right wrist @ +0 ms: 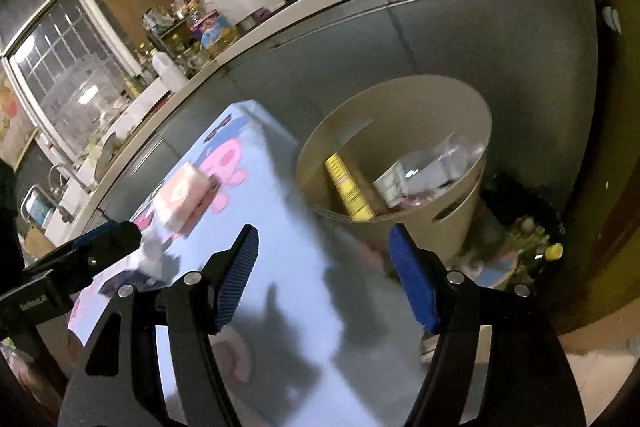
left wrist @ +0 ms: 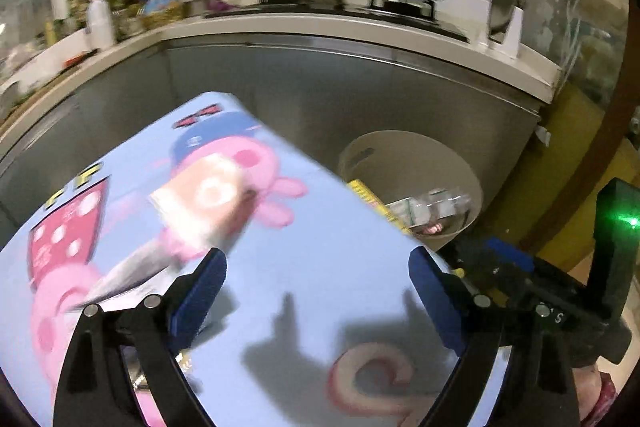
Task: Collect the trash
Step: 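Bring both grippers back to the remaining trash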
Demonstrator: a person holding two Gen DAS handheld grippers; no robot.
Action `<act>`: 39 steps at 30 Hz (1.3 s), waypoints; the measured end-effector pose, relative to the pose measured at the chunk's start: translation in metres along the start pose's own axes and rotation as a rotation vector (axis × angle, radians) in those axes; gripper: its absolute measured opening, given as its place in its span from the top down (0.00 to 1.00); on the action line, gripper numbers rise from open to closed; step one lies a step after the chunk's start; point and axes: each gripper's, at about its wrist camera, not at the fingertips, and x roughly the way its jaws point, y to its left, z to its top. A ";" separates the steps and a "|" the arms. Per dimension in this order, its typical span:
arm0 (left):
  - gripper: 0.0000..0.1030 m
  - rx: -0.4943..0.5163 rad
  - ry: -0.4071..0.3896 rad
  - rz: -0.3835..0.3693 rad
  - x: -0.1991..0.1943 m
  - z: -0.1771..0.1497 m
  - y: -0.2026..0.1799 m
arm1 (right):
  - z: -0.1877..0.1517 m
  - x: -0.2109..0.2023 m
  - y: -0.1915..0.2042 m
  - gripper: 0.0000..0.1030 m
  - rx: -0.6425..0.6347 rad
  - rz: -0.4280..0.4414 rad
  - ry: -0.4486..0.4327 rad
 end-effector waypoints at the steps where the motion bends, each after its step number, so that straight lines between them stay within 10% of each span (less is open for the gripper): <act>1: 0.10 -0.013 -0.008 0.015 -0.008 -0.004 0.006 | -0.003 0.000 0.006 0.35 -0.009 0.003 0.009; 39: 0.08 -0.272 -0.027 0.235 -0.082 -0.089 0.130 | -0.035 -0.011 0.110 0.34 -0.129 0.091 0.116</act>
